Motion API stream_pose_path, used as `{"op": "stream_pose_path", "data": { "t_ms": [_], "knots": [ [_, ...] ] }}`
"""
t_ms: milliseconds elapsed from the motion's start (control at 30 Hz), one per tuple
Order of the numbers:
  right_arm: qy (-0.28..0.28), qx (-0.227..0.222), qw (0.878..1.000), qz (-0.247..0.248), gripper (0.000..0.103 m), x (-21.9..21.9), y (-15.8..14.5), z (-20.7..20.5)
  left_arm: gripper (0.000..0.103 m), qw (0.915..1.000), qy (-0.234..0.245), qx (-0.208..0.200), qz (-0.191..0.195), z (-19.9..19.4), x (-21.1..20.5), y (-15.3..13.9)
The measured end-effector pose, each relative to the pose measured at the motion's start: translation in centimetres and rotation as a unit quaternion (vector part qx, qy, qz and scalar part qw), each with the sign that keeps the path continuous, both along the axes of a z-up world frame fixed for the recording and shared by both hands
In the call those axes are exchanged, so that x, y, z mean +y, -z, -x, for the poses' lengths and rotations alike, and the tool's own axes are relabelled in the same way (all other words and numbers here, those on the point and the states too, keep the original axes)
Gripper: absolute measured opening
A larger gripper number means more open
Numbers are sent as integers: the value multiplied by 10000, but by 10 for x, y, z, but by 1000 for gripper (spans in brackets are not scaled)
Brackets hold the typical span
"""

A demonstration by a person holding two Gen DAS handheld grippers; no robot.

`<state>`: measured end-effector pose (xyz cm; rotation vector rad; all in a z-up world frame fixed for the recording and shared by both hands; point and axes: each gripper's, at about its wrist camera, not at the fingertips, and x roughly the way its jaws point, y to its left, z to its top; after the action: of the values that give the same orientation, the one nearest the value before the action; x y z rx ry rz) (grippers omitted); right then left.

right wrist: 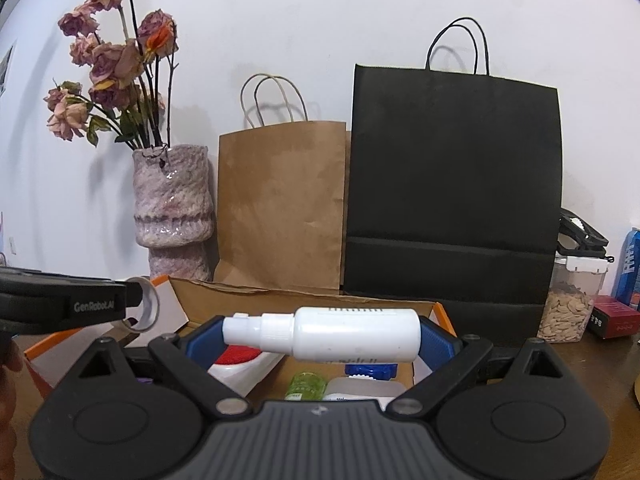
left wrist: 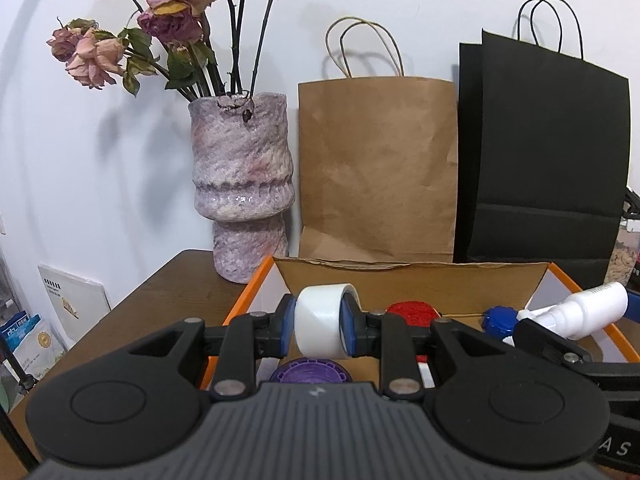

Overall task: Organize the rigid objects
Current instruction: 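Open both tools to drop the tape roll and white spray bottle into the box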

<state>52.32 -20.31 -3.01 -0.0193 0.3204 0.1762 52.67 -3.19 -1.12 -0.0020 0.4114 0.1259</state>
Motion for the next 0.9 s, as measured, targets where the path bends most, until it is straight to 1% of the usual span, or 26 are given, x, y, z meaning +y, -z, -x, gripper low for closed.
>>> {"op": "stream_pose_path", "data": {
  "t_ms": [267, 333, 367, 400, 433, 467, 500, 533, 567, 600, 667, 733, 767, 900],
  "knots": [
    [-19, 89, 10000, 35, 97, 4, 5, -8, 25, 9999, -21, 102, 6, -10, 3, 6],
    [-3, 139, 9999, 34, 97, 4, 5, -9, 27, 9999, -16, 130, 18, -11, 5, 6],
    [-6, 183, 9998, 45, 97, 4, 6, -10, 33, 9999, -10, 134, 24, -11, 5, 6],
    [-4, 215, 9998, 50, 98, 4, 7, -11, 50, 9999, -7, 128, 33, -11, 5, 6],
    [-1, 230, 9997, 53, 103, 4, 8, -11, 62, 9999, -37, 121, 26, -10, 6, 5],
    [12, 226, 9997, 64, 103, 4, 9, -11, 82, 9999, -113, 80, 5, -9, 6, 5],
    [22, 201, 9998, 71, 103, 4, 9, -10, 85, 9999, -156, 3, -33, -8, 6, 4],
    [26, 194, 9998, 72, 103, 4, 9, -9, 85, 9998, -161, -46, -61, -6, 6, 3],
    [21, 198, 9998, 63, 103, 4, 9, -9, 87, 9999, -123, -66, -33, -5, 6, 2],
    [22, 195, 9998, 56, 103, 3, 9, -9, 93, 9999, -110, -73, 1, -4, 7, 1],
    [37, 191, 9998, 55, 103, 3, 9, -9, 101, 9998, -133, -150, -13, -1, 7, -1],
    [51, 171, 9998, 41, 103, 3, 9, -8, 101, 9997, -132, -201, -30, 1, 6, -3],
    [55, 157, 9999, 32, 103, 2, 9, -7, 103, 9997, -117, -220, -20, 2, 6, -4],
    [95, 113, 9999, 9, 103, 0, 8, -5, 103, 9995, -109, -291, 0, 6, 7, -8]
  ]
}}
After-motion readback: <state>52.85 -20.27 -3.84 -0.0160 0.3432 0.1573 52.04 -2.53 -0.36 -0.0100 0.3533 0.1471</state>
